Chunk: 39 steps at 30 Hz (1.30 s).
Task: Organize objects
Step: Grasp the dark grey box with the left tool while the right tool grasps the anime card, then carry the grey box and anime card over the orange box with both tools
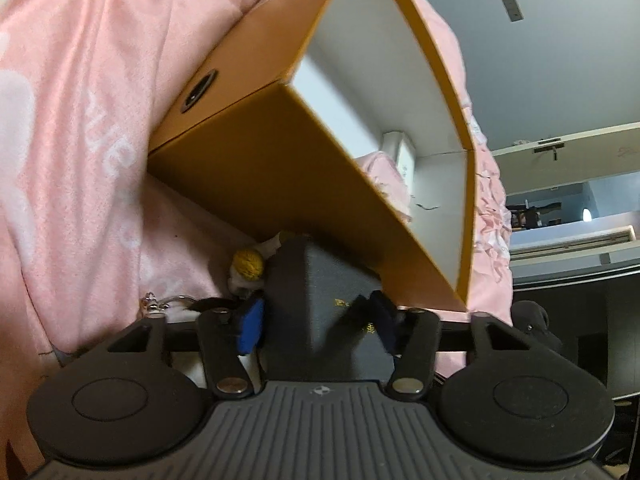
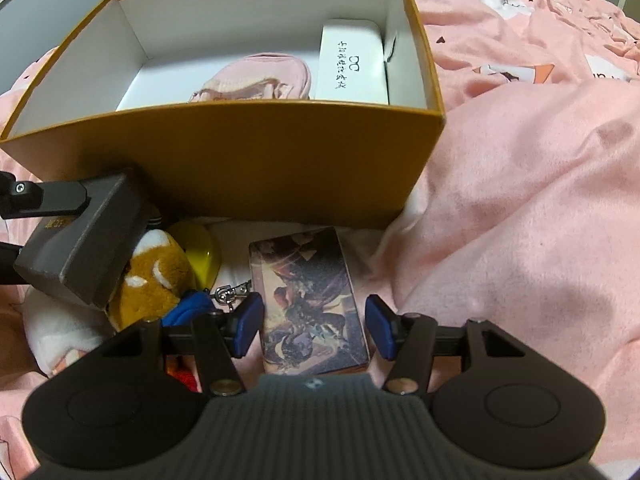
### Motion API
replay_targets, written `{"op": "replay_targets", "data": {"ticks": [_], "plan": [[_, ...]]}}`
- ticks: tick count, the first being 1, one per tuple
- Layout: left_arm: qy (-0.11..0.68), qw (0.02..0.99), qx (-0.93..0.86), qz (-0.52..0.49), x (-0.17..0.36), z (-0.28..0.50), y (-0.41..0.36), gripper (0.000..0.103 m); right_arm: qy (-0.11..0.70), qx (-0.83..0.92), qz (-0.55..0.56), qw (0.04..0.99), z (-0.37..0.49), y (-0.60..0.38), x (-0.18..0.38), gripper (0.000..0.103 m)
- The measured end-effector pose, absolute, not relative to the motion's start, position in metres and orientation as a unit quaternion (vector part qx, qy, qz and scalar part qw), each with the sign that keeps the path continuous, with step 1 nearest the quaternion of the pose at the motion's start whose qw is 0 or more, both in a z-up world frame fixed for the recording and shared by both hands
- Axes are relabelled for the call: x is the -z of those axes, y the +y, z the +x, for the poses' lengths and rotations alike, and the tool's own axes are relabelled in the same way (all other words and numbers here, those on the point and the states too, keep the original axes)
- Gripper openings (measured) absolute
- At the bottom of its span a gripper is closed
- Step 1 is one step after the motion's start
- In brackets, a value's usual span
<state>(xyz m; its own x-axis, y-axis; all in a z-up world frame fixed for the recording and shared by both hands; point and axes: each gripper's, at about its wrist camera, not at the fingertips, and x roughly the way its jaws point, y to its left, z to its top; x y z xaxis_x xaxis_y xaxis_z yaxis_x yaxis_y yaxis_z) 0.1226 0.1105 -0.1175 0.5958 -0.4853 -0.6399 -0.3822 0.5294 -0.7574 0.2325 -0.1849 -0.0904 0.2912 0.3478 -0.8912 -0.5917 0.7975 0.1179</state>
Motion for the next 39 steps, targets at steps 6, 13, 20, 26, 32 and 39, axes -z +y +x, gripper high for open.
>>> {"op": "replay_targets", "data": {"ticks": [6,13,20,26,32,39], "plan": [[0.435,0.781,0.036,-0.447,0.093,0.115,0.107,0.048,0.522,-0.310,-0.146,0.781,0.231,-0.176,0.093,0.064],[0.419,0.814,0.047,-0.399,0.065,0.115,0.099,0.046,0.542,-0.315,-0.148,0.765,0.244,-0.170,0.098,0.064],[0.416,0.826,0.054,-0.375,0.056,0.116,0.086,0.045,0.549,-0.322,-0.135,0.759,0.248,-0.170,0.103,0.062],[0.413,0.832,0.062,-0.366,0.050,0.112,0.080,0.045,0.546,-0.312,-0.124,0.767,0.238,-0.175,0.099,0.060],[0.395,0.840,0.083,-0.363,0.034,0.106,0.077,0.045,0.523,-0.313,-0.078,0.789,0.220,-0.194,0.067,0.060],[0.383,0.845,0.107,-0.358,0.015,0.110,0.069,0.045,0.486,-0.317,-0.027,0.814,0.199,-0.225,0.017,0.060]]}}
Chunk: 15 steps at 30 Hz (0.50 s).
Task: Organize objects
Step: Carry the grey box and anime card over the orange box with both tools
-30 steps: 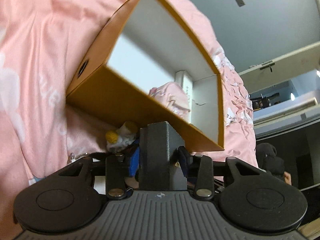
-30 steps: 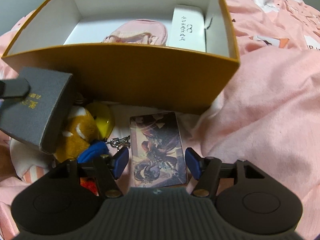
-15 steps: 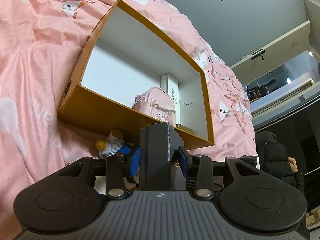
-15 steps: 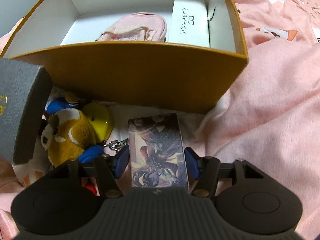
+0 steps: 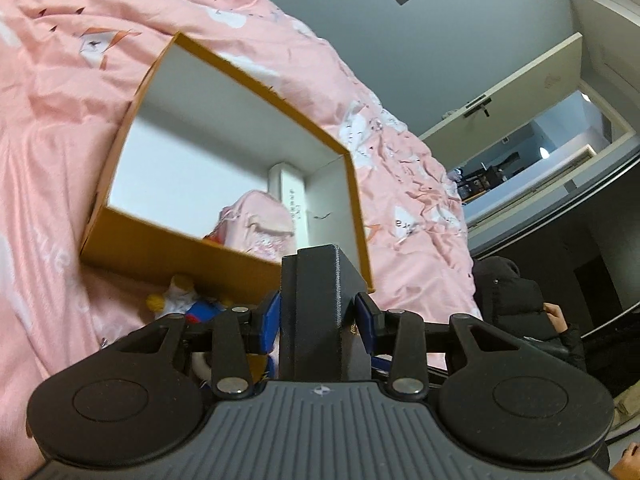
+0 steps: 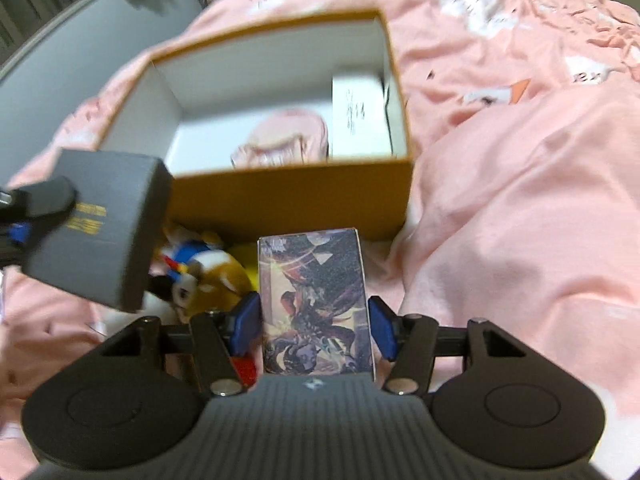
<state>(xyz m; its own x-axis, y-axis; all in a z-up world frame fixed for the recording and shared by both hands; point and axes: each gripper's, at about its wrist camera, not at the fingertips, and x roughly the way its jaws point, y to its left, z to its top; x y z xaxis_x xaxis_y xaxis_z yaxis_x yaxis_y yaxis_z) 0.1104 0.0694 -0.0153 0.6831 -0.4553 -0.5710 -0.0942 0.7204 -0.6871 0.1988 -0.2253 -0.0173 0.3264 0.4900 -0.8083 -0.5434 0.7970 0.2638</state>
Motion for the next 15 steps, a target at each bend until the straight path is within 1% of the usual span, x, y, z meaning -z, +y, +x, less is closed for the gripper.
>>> {"op": "replay_targets", "data": {"ticks": [4,7,11,15], "plan": [[0.377,0.851,0.116,-0.347,0.000,0.119,0.068,0.045,0.449,-0.330,-0.020,0.830,0.184,-0.245,-0.016,0.060],[0.367,0.861,0.109,-0.333,-0.016,0.129,0.071,0.045,0.422,-0.342,-0.019,0.839,0.200,-0.235,-0.048,0.060],[0.350,0.881,0.083,-0.308,-0.036,0.149,0.078,0.045,0.397,-0.345,-0.021,0.850,0.216,-0.230,-0.064,0.060],[0.345,0.889,0.075,-0.290,-0.044,0.181,0.084,0.045,0.392,-0.351,-0.003,0.851,0.247,-0.215,-0.070,0.060]]}}
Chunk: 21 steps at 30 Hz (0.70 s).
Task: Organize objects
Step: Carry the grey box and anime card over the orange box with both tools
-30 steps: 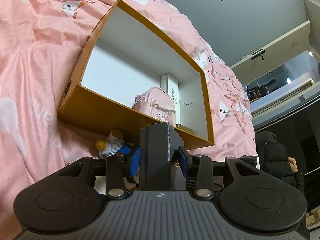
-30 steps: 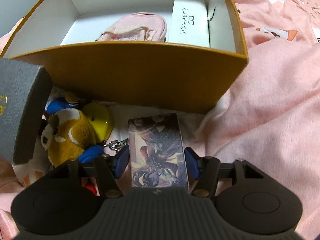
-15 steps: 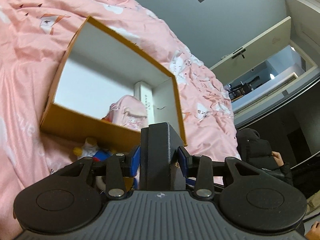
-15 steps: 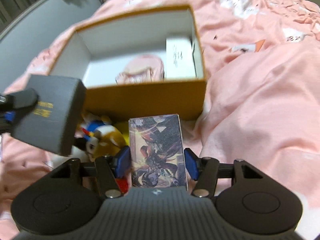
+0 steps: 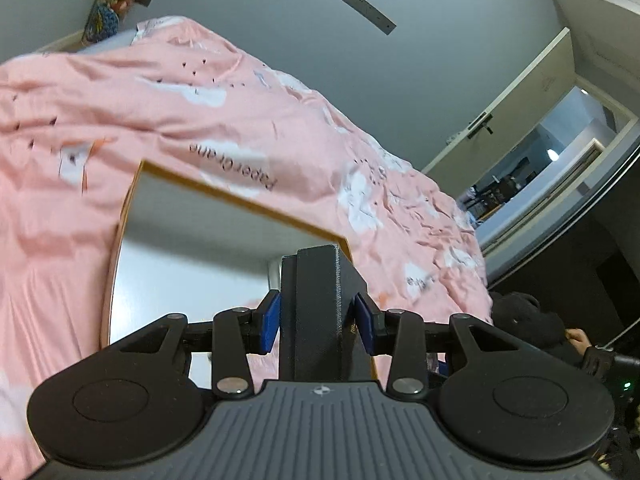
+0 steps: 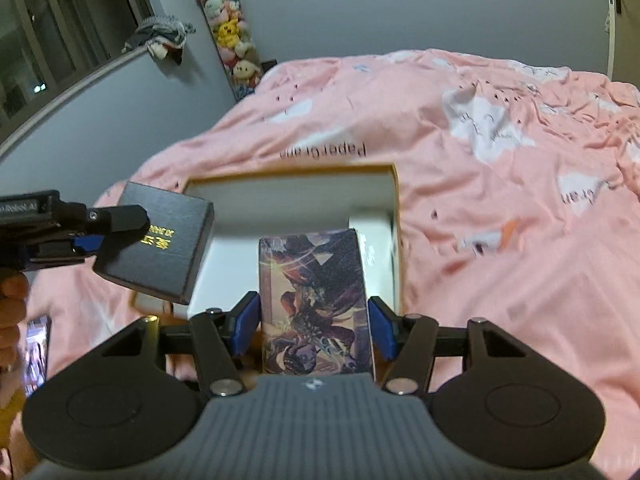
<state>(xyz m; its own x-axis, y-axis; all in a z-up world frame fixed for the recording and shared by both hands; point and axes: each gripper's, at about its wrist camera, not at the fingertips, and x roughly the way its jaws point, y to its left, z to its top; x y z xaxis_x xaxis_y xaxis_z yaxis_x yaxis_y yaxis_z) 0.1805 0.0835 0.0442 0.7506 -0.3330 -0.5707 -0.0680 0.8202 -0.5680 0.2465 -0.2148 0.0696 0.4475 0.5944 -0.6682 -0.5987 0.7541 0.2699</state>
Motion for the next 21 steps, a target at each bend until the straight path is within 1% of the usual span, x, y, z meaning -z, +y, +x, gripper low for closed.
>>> {"op": "replay_targets", "data": {"ticks": [5,10,14,21], "plan": [[0.361,0.892,0.052,-0.269,-0.026,0.229,0.083,0.045,0.396,-0.344,-0.010,0.851,0.284,-0.187,-0.064,0.060],[0.376,0.893,0.031,-0.245,0.012,0.276,0.084,0.045,0.407,-0.342,-0.031,0.847,0.316,-0.164,-0.048,0.060],[0.405,0.889,0.020,-0.211,0.040,0.302,0.083,0.045,0.412,-0.341,-0.049,0.843,0.337,-0.150,-0.036,0.060],[0.425,0.882,-0.005,-0.206,0.067,0.329,0.081,0.045,0.417,-0.345,-0.080,0.837,0.360,-0.126,-0.017,0.060]]}}
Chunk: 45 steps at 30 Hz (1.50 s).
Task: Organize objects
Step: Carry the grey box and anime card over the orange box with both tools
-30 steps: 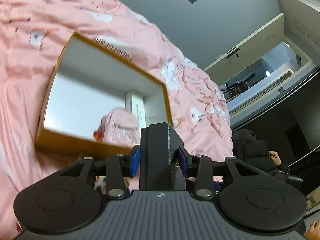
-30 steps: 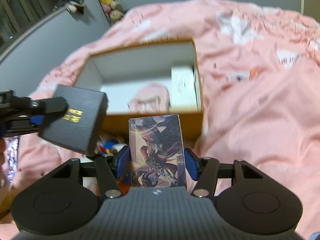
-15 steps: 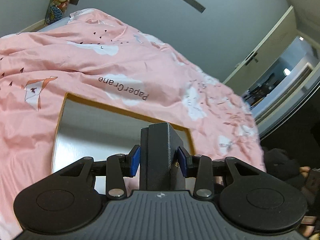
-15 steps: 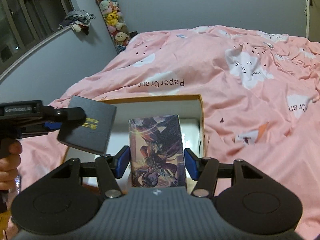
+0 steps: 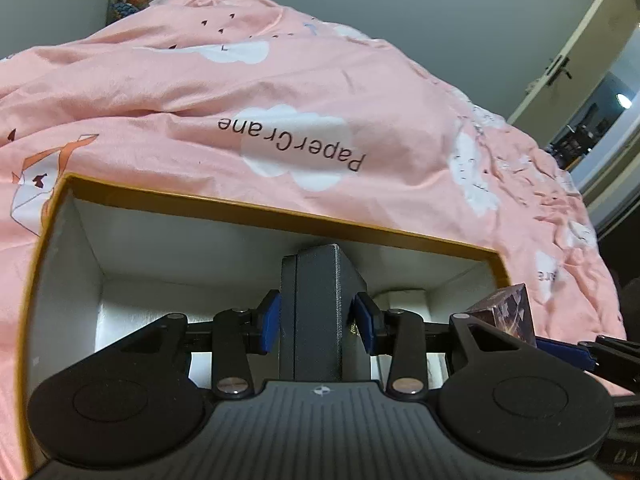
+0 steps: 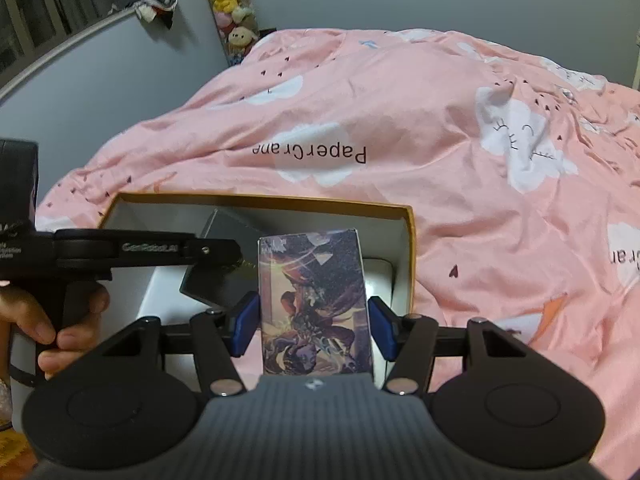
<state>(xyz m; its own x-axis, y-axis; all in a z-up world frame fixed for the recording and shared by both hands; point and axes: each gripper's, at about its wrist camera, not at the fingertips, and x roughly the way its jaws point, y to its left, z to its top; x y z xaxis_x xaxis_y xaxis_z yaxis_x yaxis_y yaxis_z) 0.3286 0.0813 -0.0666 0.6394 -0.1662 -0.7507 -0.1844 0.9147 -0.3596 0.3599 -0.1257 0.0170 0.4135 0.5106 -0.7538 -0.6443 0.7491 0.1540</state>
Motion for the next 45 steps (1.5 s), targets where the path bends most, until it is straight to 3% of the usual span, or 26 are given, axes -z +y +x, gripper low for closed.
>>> {"op": "replay_targets", "data": {"ticks": [10,20,23,28,37,45], "plan": [[0.462,0.845,0.001,-0.270,0.098,0.347,0.082,0.046,0.419,-0.342,-0.103,0.835,0.370,-0.120,-0.007,0.060],[0.514,0.841,-0.023,-0.169,0.093,0.354,0.071,0.050,0.424,-0.328,-0.114,0.837,0.374,-0.120,0.000,0.060],[0.516,0.837,-0.008,-0.184,0.095,0.352,0.075,0.037,0.424,-0.327,-0.115,0.837,0.374,-0.121,-0.001,0.060],[0.514,0.833,0.012,-0.205,0.097,0.355,0.072,0.027,0.424,-0.324,-0.115,0.838,0.375,-0.122,-0.002,0.060],[0.513,0.822,0.014,-0.248,0.099,0.354,0.079,0.027,0.431,-0.320,-0.099,0.838,0.377,-0.123,-0.002,0.060],[0.461,0.863,0.045,-0.199,0.039,0.324,0.107,0.027,0.471,-0.354,-0.020,0.808,0.379,-0.100,-0.002,0.060]]}}
